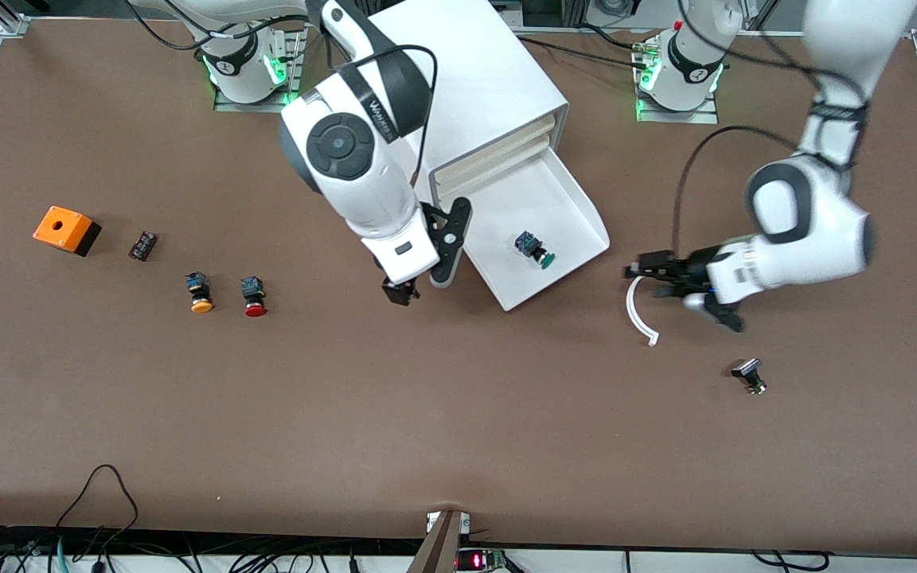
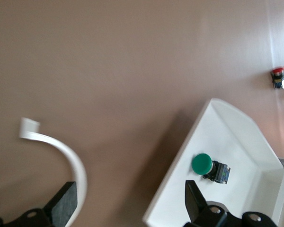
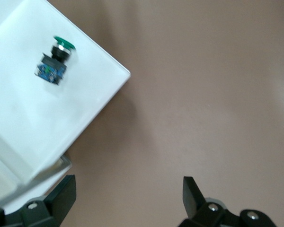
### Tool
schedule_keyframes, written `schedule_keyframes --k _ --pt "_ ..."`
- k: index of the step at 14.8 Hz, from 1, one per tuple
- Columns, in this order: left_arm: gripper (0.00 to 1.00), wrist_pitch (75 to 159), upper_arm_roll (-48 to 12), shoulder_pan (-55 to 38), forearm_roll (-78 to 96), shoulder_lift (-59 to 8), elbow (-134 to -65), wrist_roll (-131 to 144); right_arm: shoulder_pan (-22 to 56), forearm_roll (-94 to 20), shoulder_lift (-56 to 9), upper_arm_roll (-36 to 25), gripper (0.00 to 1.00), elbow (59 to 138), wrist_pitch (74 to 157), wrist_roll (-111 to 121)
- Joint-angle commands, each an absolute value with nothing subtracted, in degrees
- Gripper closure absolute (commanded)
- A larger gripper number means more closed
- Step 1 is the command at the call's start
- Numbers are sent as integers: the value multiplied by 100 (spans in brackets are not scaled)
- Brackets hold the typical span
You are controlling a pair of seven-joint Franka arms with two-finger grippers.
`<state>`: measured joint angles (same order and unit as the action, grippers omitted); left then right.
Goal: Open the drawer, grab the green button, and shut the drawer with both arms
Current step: 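Lower the right gripper into the drawer while the left gripper withdraws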
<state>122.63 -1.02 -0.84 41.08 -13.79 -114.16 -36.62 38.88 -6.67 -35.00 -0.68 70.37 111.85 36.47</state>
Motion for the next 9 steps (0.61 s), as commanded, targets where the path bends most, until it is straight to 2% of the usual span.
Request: schedule_keyframes --k 1,3,7,9 --pt "0 12244 -123 289 3754 -477 -11610 -3621 4244 -686 -3726 -123 0 6829 11302 3043" --pt "0 12034 -123 386 2958 -99 -11576 -3604 4464 -677 -3893 -141 0 6812 11478 2569" --pt "0 10349 18 457 1340 70 -10243 -2983 4903 -685 -4201 -281 0 6732 11811 1926" --pt "0 9907 -44 448 592 88 -9819 -2262 5001 -686 -4324 -290 0 6732 11953 1759"
